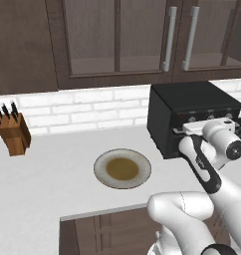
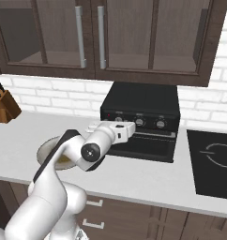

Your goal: Pick up the kebab skewer and baguette bread, and place them inside the toaster oven. Close the toaster oven door and start by setting the timer.

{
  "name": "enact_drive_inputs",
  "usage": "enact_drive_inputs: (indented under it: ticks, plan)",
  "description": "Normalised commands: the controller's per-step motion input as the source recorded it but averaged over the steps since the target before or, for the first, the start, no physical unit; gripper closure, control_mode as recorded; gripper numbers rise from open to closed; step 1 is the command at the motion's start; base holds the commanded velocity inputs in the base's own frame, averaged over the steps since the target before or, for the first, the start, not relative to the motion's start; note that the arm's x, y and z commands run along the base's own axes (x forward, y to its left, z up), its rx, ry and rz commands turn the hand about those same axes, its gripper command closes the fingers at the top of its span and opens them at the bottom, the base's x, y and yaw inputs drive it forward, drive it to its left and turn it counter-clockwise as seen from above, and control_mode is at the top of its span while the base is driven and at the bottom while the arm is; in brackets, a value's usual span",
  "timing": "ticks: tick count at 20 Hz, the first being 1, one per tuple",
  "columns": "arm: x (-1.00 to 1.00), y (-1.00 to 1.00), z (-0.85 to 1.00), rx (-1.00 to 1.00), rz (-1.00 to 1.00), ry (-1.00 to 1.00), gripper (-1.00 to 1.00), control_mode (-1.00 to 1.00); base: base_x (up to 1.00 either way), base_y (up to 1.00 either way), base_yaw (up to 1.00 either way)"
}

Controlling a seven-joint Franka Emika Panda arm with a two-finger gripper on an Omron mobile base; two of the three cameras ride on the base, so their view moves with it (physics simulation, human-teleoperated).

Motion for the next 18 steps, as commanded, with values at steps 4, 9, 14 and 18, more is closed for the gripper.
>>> enact_drive_inputs:
  ticks: [4,9,14,18]
  plan:
    - [0.01,0.00,-0.03,0.01,0.00,-0.02,-1.00,-1.00,0.00,0.00,0.00]
    - [0.07,0.00,0.00,0.01,0.00,-0.03,-1.00,-1.00,0.00,0.00,0.00]
    - [0.00,0.00,-0.04,0.00,0.00,-0.02,-1.00,-1.00,0.00,0.00,0.00]
    - [0.00,0.00,-0.12,0.00,0.00,0.00,-1.00,-1.00,0.00,0.00,0.00]
